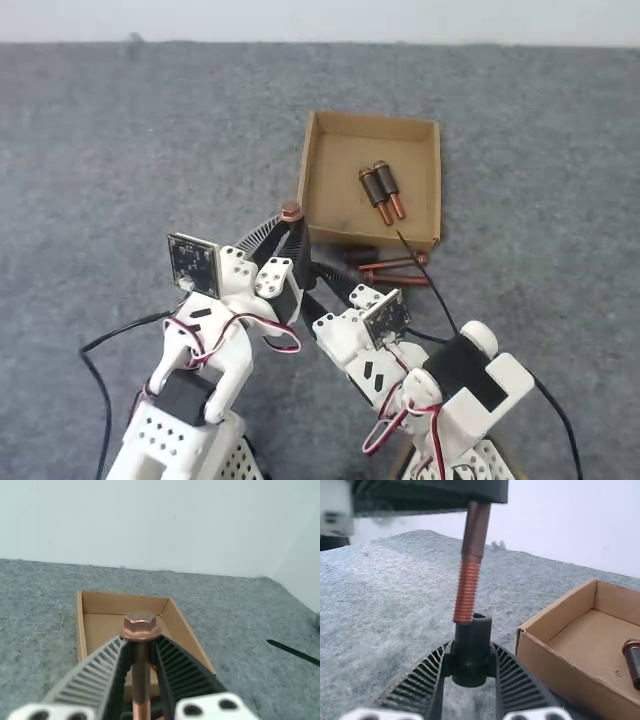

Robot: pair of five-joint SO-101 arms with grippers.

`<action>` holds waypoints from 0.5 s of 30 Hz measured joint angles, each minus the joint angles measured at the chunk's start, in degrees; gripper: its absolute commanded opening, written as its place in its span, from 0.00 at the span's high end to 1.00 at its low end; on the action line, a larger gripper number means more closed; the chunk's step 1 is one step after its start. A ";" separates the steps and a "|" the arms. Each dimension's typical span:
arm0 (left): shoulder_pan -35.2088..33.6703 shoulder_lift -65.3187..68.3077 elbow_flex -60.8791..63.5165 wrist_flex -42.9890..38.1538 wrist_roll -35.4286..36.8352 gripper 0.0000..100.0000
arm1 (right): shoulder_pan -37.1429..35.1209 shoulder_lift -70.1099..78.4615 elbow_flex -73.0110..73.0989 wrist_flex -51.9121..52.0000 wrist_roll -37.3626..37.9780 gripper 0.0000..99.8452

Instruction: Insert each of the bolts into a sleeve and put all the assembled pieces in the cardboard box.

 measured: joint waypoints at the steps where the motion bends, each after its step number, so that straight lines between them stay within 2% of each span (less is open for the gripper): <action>1: 0.00 0.00 0.00 -0.18 0.00 0.99 | 0.00 0.00 0.00 0.00 0.00 0.99; 15: -4.13 -0.09 0.00 -2.81 0.00 0.99 | -0.18 0.00 0.00 -0.09 0.00 0.99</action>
